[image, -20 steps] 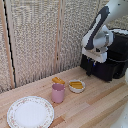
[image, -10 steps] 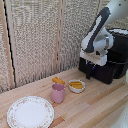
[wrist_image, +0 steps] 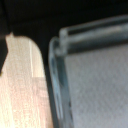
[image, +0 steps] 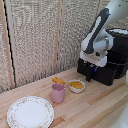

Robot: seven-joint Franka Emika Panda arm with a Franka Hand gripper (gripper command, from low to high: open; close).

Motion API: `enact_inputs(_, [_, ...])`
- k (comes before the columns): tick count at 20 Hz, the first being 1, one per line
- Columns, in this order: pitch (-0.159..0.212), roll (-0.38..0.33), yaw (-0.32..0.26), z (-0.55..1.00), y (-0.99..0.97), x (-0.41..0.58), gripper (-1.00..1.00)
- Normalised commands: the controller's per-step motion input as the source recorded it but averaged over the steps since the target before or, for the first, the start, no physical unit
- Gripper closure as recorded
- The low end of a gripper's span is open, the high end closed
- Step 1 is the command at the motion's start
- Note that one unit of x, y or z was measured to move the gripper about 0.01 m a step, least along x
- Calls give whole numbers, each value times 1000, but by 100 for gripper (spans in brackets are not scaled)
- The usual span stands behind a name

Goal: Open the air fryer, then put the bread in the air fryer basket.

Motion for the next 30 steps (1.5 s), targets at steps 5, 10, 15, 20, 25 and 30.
enact_inputs(5, [-82, 19, -159, 404, 224, 298, -100])
enact_inputs(10, [-62, 12, -48, 629, 339, 342, -100])
enact_inputs(15, [21, 22, 52, 577, 345, 407, -100])
enact_inputs(20, [52, 32, 77, 490, 320, 405, -100])
enact_inputs(25, [52, 100, 243, 222, 197, 427, -100])
enact_inputs(30, [1, 91, 287, 54, 104, 382, -100])
